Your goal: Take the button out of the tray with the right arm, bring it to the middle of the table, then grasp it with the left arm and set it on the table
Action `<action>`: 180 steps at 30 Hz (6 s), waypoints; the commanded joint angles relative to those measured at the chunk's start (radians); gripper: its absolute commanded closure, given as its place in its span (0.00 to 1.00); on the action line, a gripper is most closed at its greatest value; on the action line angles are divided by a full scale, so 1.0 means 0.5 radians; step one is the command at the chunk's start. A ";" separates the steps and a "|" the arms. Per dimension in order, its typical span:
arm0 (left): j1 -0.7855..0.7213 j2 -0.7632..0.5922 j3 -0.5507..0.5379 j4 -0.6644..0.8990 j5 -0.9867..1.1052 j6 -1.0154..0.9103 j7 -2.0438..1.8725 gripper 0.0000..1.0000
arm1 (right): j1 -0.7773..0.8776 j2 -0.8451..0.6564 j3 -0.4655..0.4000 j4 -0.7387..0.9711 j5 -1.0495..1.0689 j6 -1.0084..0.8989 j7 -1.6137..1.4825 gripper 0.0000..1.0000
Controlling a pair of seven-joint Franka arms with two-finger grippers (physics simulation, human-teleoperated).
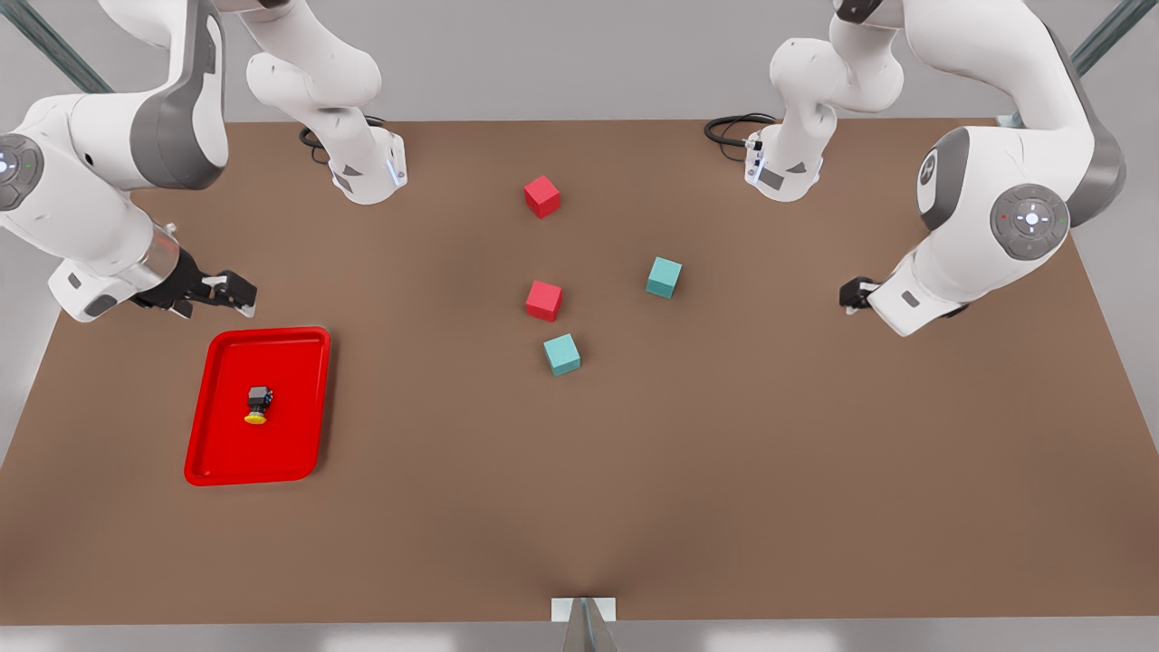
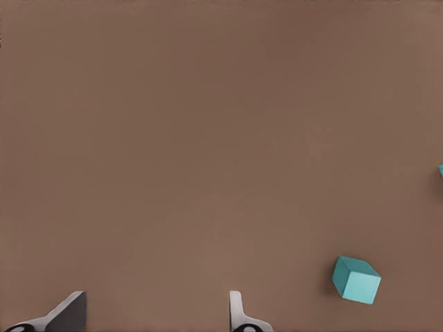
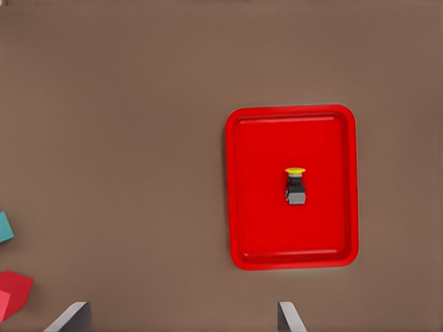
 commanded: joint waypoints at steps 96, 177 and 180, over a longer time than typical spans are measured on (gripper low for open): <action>0.001 0.050 0.002 -0.005 0.003 0.026 -0.052 0.00 | 1.140 0.909 0.009 -0.258 0.142 1.260 1.580 0.56; -0.607 1.731 -0.418 0.872 -0.248 1.431 -0.985 0.00 | -0.127 0.124 0.058 0.199 -0.008 -0.563 -0.470 0.00; -0.613 1.750 -0.428 0.872 -0.245 1.431 -0.939 0.00 | -0.118 0.124 0.058 0.199 -0.008 -0.572 -0.470 0.00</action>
